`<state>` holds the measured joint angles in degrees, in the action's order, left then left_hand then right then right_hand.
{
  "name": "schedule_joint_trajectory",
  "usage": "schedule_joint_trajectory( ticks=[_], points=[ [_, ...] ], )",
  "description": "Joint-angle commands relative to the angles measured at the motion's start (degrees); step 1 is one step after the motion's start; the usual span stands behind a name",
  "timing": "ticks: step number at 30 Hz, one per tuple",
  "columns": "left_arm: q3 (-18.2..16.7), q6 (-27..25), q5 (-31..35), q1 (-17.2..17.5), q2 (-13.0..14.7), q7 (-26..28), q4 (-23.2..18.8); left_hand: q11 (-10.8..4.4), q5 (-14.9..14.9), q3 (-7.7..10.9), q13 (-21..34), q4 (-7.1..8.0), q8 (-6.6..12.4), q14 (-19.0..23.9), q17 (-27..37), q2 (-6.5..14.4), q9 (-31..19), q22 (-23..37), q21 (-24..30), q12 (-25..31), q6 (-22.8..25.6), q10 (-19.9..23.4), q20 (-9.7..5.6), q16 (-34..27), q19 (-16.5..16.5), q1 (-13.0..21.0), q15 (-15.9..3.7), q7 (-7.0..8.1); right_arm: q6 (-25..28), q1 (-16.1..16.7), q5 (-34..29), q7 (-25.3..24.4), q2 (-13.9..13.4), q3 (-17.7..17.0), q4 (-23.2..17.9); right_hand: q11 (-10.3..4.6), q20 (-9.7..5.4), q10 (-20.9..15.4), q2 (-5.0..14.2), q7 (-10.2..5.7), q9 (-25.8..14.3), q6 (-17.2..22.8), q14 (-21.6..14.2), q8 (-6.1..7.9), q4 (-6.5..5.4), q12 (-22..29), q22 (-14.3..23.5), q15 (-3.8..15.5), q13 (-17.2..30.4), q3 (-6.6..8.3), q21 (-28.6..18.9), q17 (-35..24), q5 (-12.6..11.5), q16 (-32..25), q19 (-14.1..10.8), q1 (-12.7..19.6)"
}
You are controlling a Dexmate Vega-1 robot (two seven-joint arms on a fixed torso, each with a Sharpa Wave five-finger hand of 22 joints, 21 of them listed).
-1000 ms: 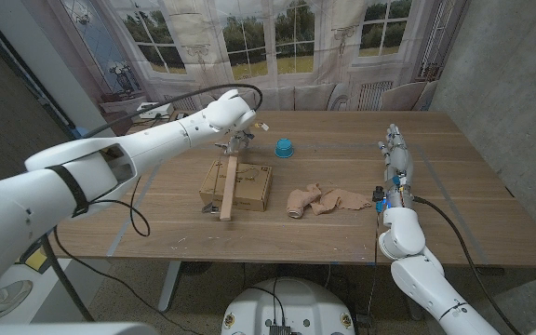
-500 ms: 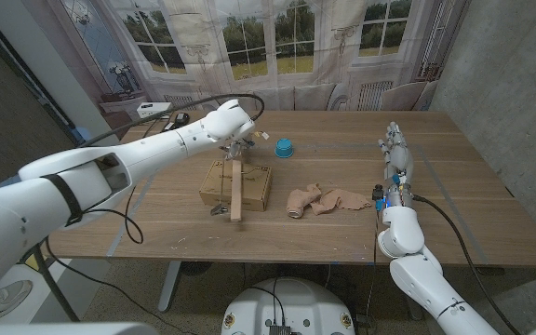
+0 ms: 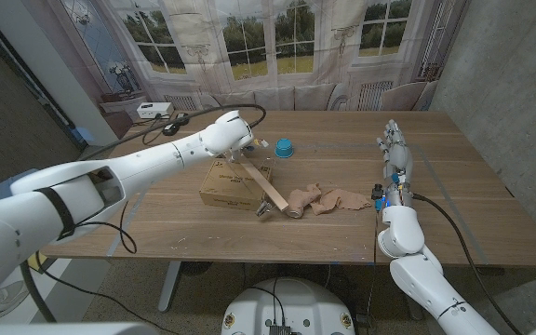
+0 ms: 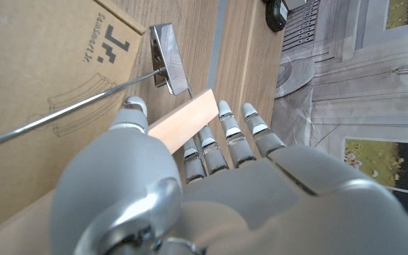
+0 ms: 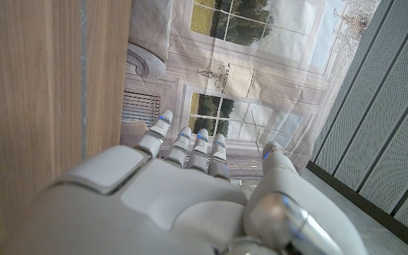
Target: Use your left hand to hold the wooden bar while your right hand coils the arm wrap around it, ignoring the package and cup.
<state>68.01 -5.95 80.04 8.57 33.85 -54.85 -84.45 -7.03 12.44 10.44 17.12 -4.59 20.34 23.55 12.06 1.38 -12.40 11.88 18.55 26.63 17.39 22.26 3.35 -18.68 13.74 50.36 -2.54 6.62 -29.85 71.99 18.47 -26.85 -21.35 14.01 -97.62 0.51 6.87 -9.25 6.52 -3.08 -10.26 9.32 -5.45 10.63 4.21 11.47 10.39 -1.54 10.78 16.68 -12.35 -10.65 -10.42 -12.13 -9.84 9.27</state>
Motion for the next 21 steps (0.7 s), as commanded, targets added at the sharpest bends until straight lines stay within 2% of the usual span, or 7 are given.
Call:
schedule_joint_trajectory(
  ticks=[1, 6, 11, 14, 16, 17, 21],
  points=[
    [-0.96, -0.24, 3.93, 1.82, -1.27, -5.30, 0.76, 1.40, -0.93, -0.21, -1.64, -1.04, -4.50, -8.21, -1.53, -0.53, 0.91, 0.31, 0.19, -5.25, -7.46, -7.27, 0.59, 5.28, -0.08, -0.09, -2.24, -0.53, 0.32, 1.68, -1.24, -0.82, -0.23, -0.42, -1.87, 0.01, 0.03, -0.47, -0.31, -0.18, -0.17, 0.43, -0.74, 0.37, -0.10, 0.23, 0.20, -0.24, 0.31, 0.36, -0.55, -0.22, -0.18, -0.34, -0.72, 0.19],
    [-1.34, 0.30, 3.52, 2.70, -0.72, -6.46, -0.21, 3.05, -1.29, -0.37, -3.16, -1.63, -9.42, -15.64, -1.90, 0.85, 1.22, -0.26, -1.78, -10.65, -17.41, -15.44, 3.71, 8.40, -3.87, -0.19, 1.38, 0.61, 0.39, 2.17, -1.69, -0.87, -0.33, -0.50, -2.58, 0.09, 0.11, -0.61, -0.33, -0.24, -0.17, 0.77, -1.02, 0.48, -0.14, 0.24, 0.21, -0.36, 0.31, 0.37, -0.57, -0.24, -0.18, -0.38, -0.87, 0.13],
    [-3.32, 1.61, 0.70, 4.13, 0.99, -4.63, -2.63, 2.18, -1.20, 0.12, -3.46, -2.58, -8.86, -17.76, -1.93, 1.49, 1.07, -0.52, -2.60, -11.94, -17.84, -17.44, 3.44, 8.36, -4.96, 1.15, 1.04, 1.46, 0.55, 2.39, -2.39, -1.01, -0.37, -0.51, -3.26, 0.28, 0.20, -0.73, -0.38, -0.14, -0.18, 0.97, -1.28, 0.53, -0.18, 0.25, 0.21, -0.46, 0.32, 0.36, -0.58, -0.26, -0.17, -0.42, -0.97, 0.04],
    [-5.75, 2.60, -3.17, 5.47, 2.57, -1.39, -4.53, 1.84, -1.67, 1.88, -3.46, -4.33, -5.81, -13.92, -2.03, 3.09, 0.54, -0.81, -2.34, -10.72, -10.05, -13.04, 1.36, 7.11, -2.65, 4.86, -1.69, 2.35, 1.17, 2.57, -3.03, -1.28, -0.50, -0.52, -3.88, 0.30, 0.18, -0.79, -0.41, -0.10, -0.18, 1.05, -1.36, 0.54, -0.20, 0.25, 0.21, -0.57, 0.32, 0.36, -0.59, -0.27, -0.16, -0.42, -1.06, 0.01],
    [-7.42, 2.68, -5.82, 6.38, 3.14, 0.14, -5.23, 0.72, -1.51, 2.21, -3.20, -4.77, -3.97, -10.62, -2.11, 2.64, 0.25, -0.92, -1.62, -9.60, -5.33, -8.94, -0.56, 6.65, 0.32, 6.25, -2.95, 1.87, 1.19, 2.64, -3.36, -1.33, -0.52, -0.49, -4.08, 0.31, 0.18, -0.83, -0.43, -0.12, -0.18, 1.10, -1.52, 0.55, -0.21, 0.25, 0.21, -0.62, 0.32, 0.35, -0.58, -0.28, -0.16, -0.46, -1.06, -0.02],
    [-8.22, 2.76, -7.24, 6.79, 3.34, 0.88, -5.40, 0.78, -1.42, 2.67, -3.08, -4.87, -3.32, -9.09, -2.08, 3.05, 0.17, -0.93, -1.28, -9.15, -3.70, -7.28, -0.44, 6.39, 1.57, 7.20, -3.59, 1.79, 1.37, 2.71, -3.63, -1.48, -0.53, -0.50, -4.26, 0.30, 0.19, -0.85, -0.44, -0.13, -0.18, 1.11, -1.54, 0.55, -0.22, 0.25, 0.21, -0.63, 0.32, 0.35, -0.58, -0.28, -0.16, -0.45, -1.08, -0.04],
    [-9.94, 3.39, -11.41, 7.75, 3.63, 2.53, -5.24, 0.36, -0.73, 5.36, -2.44, -4.72, -2.46, 1.05, -1.72, 6.00, 0.32, -0.71, 1.62, -7.19, 0.13, 0.12, 0.47, 4.25, 9.62, 10.29, -5.13, -1.55, 2.09, 3.08, -4.57, -2.03, -0.67, -0.59, -5.07, 0.33, 0.31, -0.90, -0.47, -0.18, -0.18, 1.22, -1.76, 0.56, -0.25, 0.24, 0.21, -0.87, 0.33, 0.35, -0.56, -0.30, -0.16, -0.48, -1.11, -0.10]
  ],
)
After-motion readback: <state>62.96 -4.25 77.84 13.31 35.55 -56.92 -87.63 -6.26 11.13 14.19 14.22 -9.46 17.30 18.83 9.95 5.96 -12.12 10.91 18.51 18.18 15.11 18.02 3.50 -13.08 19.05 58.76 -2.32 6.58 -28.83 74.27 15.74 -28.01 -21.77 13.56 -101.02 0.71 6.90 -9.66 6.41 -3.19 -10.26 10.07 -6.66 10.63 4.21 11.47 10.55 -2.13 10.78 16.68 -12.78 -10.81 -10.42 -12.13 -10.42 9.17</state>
